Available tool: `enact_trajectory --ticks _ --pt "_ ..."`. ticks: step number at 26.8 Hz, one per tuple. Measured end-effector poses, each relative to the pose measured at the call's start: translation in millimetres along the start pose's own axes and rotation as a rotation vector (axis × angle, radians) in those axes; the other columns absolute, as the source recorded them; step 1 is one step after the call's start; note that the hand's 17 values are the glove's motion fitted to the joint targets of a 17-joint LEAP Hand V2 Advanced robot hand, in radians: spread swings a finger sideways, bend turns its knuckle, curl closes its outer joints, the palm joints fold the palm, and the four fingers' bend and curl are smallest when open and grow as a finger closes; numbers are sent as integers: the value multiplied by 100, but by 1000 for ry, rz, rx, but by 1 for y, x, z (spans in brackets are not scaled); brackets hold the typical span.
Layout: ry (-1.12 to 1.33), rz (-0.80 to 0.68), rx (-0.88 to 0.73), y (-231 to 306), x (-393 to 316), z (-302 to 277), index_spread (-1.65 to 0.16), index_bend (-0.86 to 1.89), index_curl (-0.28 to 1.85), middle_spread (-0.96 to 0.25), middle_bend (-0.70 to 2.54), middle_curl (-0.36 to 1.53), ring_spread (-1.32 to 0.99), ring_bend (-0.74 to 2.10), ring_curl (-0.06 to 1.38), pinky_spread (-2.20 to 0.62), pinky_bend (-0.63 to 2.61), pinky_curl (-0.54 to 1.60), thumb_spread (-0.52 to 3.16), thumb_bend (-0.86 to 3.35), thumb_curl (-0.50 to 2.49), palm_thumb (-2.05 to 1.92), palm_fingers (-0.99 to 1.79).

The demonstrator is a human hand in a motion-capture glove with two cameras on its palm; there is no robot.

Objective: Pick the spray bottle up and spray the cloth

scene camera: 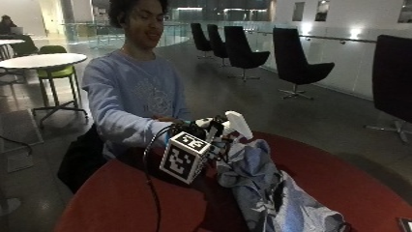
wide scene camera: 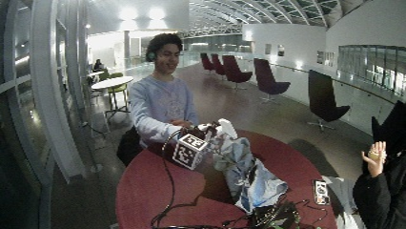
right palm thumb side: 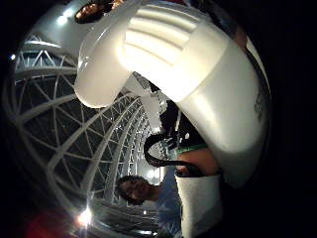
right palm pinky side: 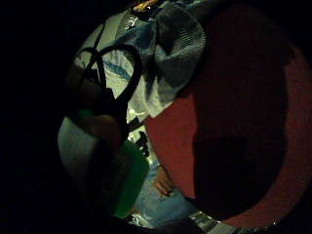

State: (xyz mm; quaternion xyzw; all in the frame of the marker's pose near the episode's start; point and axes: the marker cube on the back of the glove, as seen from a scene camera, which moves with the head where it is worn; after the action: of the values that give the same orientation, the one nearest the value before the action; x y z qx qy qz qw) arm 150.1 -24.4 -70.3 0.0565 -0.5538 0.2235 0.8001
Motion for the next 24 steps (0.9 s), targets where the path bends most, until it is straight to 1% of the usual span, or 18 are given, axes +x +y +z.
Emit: enact_trajectory --ticks 24 --pt "-13 12 -6 -3 3 5 -22 11 29 -1 31 47 0 65 42 9 39 39 110 -2 53 71 114"
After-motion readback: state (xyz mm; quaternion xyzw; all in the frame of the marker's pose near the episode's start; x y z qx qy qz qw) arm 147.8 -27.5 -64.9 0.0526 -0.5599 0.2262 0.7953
